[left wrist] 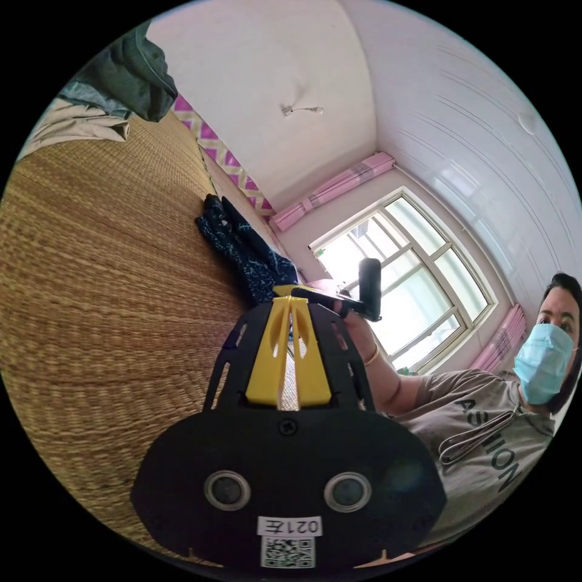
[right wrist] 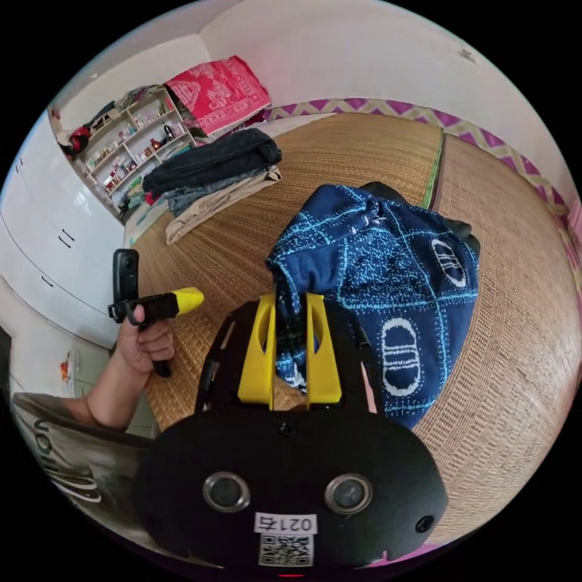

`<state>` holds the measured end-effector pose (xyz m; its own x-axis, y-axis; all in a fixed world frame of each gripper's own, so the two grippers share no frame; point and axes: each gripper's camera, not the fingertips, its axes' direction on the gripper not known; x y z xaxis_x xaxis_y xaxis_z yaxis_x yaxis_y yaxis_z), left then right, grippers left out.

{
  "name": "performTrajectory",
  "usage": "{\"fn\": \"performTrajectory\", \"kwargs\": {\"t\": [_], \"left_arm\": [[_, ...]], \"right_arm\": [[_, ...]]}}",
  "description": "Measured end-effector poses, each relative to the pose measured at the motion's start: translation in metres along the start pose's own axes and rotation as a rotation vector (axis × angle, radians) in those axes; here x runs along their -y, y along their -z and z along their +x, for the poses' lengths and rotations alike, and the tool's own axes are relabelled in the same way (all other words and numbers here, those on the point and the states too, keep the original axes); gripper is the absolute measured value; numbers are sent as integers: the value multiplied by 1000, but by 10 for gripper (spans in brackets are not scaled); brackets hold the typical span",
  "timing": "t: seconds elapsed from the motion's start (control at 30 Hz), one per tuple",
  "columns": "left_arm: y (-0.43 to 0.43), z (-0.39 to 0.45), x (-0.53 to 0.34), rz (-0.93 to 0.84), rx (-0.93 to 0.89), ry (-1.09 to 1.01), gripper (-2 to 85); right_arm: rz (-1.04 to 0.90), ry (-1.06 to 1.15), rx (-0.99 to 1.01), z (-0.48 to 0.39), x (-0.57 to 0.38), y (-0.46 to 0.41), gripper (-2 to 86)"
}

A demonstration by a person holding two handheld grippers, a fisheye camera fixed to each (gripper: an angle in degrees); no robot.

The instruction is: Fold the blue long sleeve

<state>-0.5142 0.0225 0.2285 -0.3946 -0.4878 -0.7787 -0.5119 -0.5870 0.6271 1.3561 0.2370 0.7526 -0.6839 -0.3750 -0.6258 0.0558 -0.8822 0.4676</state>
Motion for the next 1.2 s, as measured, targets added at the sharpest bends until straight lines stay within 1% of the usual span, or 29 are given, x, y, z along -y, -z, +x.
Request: {"fn": "performTrajectory", "kwargs": {"t": [0.07,0.13,0.2,0.33,0.37,0.43,0.5,0.53,0.6,0.63,0.7,0.73,0.8,0.83,0.87,0.9,0.93,1.0,1.03,1.07,1.1,1.13,1.2], "left_arm": [[3,0,2,-1,-2,-1,-10],[6,-1,5,1,-3,0,-10],[10,-3,8,7,-9,3,-10],[18,-7,13,23,-30,15,-10],[21,-9,14,30,-41,22,-10],[25,-11,17,39,-53,33,-10],[26,-11,21,34,-51,31,-10],[25,-9,23,27,-43,24,-10],[14,6,30,-34,31,-24,-10],[11,9,32,-53,47,-33,-10],[1,14,40,-112,56,-51,-10],[-1,14,42,-121,61,-49,-10],[-10,12,50,-170,63,-37,-10],[-12,12,52,-181,61,-33,-10],[-14,10,56,-193,59,-25,-10],[-15,10,59,-195,55,-20,-10],[-14,9,60,-193,55,-17,-10],[-13,8,65,-186,52,-6,-10],[-14,8,66,-186,53,-3,-10],[-15,8,69,-190,56,3,-10],[-16,8,72,-195,59,11,-10],[-17,8,74,-197,62,16,-10],[-19,8,79,-198,73,30,-10]], "right_arm": [[28,-9,48,17,-12,21,77],[41,3,39,24,-18,36,79],[32,51,-61,21,-20,38,79],[39,84,-131,25,-21,36,44],[56,55,-124,39,-22,42,33],[79,-21,-11,78,-24,58,24],[120,-143,188,147,-35,83,16],[133,-170,231,165,-39,89,15],[187,-254,368,232,-55,119,11],[200,-271,395,248,-60,127,10],[251,-343,486,313,-80,163,8],[266,-361,510,331,-86,174,8],[348,-437,601,412,-118,232,7],[370,-459,623,436,-129,249,7],[420,-499,658,484,-154,287,6],[471,-534,661,531,-183,327,6],[491,-553,643,555,-200,348,6],[532,-645,518,647,-273,420,5],[535,-676,481,670,-294,433,5],[517,-732,407,713,-333,448,4],[463,-769,350,752,-366,448,3],[438,-794,330,772,-385,444,2],[373,-887,283,830,-457,425,-3]]}}
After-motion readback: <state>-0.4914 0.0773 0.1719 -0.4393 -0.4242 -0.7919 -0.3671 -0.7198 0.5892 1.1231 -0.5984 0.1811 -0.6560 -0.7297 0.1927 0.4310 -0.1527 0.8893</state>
